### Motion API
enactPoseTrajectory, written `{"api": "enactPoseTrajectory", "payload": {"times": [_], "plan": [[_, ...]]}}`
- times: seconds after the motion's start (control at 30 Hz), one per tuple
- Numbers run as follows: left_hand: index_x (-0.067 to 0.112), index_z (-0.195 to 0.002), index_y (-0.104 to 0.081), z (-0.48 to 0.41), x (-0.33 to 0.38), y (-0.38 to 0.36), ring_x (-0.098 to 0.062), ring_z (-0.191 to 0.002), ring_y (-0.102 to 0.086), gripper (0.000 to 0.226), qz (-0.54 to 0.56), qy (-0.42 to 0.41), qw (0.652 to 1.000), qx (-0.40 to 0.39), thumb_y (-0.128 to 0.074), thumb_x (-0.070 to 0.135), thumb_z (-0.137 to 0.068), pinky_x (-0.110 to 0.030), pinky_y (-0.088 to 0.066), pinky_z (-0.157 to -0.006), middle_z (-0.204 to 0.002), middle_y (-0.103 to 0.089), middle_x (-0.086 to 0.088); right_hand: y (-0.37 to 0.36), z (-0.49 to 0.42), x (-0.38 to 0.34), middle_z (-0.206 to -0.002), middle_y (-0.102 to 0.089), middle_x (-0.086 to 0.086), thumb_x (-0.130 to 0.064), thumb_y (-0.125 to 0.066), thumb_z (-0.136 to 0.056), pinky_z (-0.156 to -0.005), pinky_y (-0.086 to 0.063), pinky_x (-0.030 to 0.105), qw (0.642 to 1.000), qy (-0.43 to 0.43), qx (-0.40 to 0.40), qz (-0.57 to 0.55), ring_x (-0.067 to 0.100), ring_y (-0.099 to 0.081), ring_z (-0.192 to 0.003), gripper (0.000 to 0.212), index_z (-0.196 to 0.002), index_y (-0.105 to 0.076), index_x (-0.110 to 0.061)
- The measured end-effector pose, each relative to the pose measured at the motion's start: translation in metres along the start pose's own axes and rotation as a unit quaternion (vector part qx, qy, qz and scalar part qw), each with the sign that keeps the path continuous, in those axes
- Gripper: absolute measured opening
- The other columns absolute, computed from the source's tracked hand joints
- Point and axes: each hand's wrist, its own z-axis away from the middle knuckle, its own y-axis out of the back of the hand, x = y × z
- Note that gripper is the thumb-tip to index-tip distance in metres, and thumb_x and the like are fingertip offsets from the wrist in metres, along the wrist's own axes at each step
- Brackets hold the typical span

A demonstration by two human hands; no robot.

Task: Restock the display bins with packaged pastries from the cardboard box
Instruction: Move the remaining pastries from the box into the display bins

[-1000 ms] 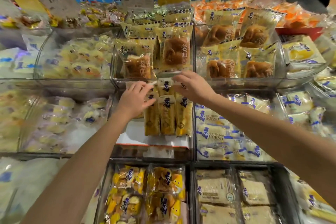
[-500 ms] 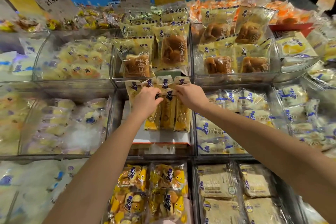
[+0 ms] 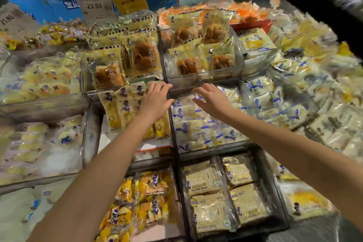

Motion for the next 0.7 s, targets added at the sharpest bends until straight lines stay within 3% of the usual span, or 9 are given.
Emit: {"api": "enactPoseTrajectory", "payload": {"times": [0.17, 0.37, 0.7], "plan": [[0.016, -0.142, -0.046, -0.033, 0.093, -0.023, -0.026, -0.131, -0.038, 0.050, -0.022, -0.103, 0.994, -0.023, -0.058, 0.025, -0.094, -0.042, -0.034, -0.105, -0.137, -0.049, -0.007, 0.048, 0.058, 0.075, -0.107, -0.062, 0.021, -0.022, -0.068, -0.089, -0.080, -0.049, 0.045, 0.996, -0.082, 0.008, 0.029, 0.041, -0.059, -0.095, 0.036, -0.120, -0.064, -0.005], [0.017, -0.140, -0.049, -0.075, 0.190, -0.056, -0.026, -0.131, -0.040, 0.047, -0.016, -0.135, 0.990, -0.032, -0.056, 0.020, -0.094, -0.041, -0.030, -0.109, -0.138, -0.051, -0.006, 0.093, 0.099, 0.174, -0.122, -0.060, 0.021, -0.023, -0.062, -0.093, -0.090, -0.045, 0.045, 0.991, -0.128, -0.015, 0.040, 0.041, -0.056, -0.109, 0.038, -0.129, -0.059, -0.008], [0.013, -0.138, -0.052, -0.148, 0.289, -0.092, -0.024, -0.132, -0.045, 0.043, 0.018, -0.026, 0.999, -0.004, -0.052, 0.014, -0.095, -0.040, -0.036, -0.111, -0.141, -0.053, -0.006, 0.140, 0.084, 0.310, -0.139, -0.052, 0.018, -0.018, -0.059, -0.095, -0.102, -0.040, 0.043, 0.996, -0.057, -0.068, 0.006, 0.036, -0.047, -0.127, 0.043, -0.137, -0.054, -0.010]]}}
